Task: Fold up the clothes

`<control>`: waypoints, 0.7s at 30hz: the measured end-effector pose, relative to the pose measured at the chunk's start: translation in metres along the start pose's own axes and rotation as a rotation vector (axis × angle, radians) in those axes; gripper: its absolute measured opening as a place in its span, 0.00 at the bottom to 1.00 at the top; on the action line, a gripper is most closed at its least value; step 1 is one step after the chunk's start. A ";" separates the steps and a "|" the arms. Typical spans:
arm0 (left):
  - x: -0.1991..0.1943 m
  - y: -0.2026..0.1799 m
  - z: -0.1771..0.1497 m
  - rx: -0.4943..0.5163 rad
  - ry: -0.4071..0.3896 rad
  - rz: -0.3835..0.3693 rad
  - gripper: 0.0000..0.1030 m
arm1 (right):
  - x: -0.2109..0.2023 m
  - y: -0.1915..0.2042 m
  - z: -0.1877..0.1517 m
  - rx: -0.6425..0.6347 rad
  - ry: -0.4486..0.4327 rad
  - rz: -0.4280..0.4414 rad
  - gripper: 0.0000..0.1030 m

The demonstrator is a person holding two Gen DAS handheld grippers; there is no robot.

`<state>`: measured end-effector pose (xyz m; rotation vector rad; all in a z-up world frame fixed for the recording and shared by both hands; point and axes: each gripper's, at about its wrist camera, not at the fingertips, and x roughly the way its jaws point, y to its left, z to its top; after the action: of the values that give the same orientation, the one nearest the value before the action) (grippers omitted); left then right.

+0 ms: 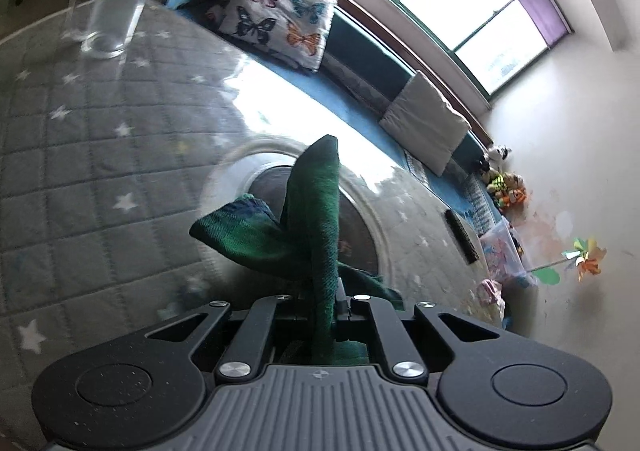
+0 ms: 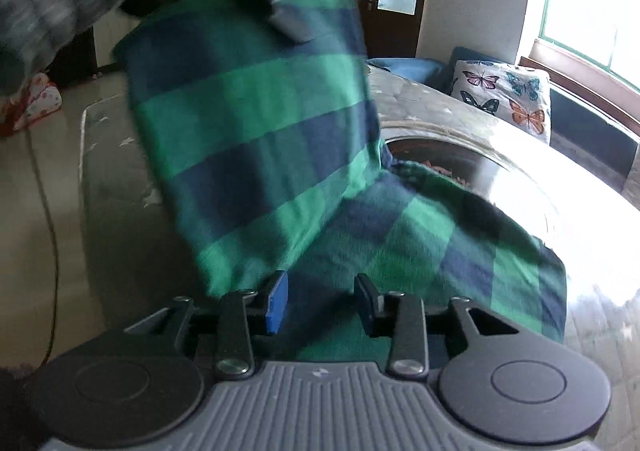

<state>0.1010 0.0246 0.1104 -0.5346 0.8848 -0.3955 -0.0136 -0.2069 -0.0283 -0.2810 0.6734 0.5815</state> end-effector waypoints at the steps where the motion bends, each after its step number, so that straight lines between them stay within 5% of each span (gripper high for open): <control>1: 0.004 -0.009 0.000 0.010 0.003 0.000 0.07 | -0.004 -0.001 -0.005 0.009 -0.003 0.004 0.36; 11: 0.075 -0.090 -0.014 0.137 0.097 0.026 0.08 | -0.031 -0.020 -0.034 0.127 -0.068 0.038 0.47; 21: 0.144 -0.114 -0.043 0.133 0.201 0.076 0.11 | -0.044 -0.040 -0.055 0.214 -0.111 0.082 0.51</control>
<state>0.1373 -0.1555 0.0665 -0.3420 1.0607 -0.4407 -0.0458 -0.2807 -0.0386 -0.0211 0.6362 0.5928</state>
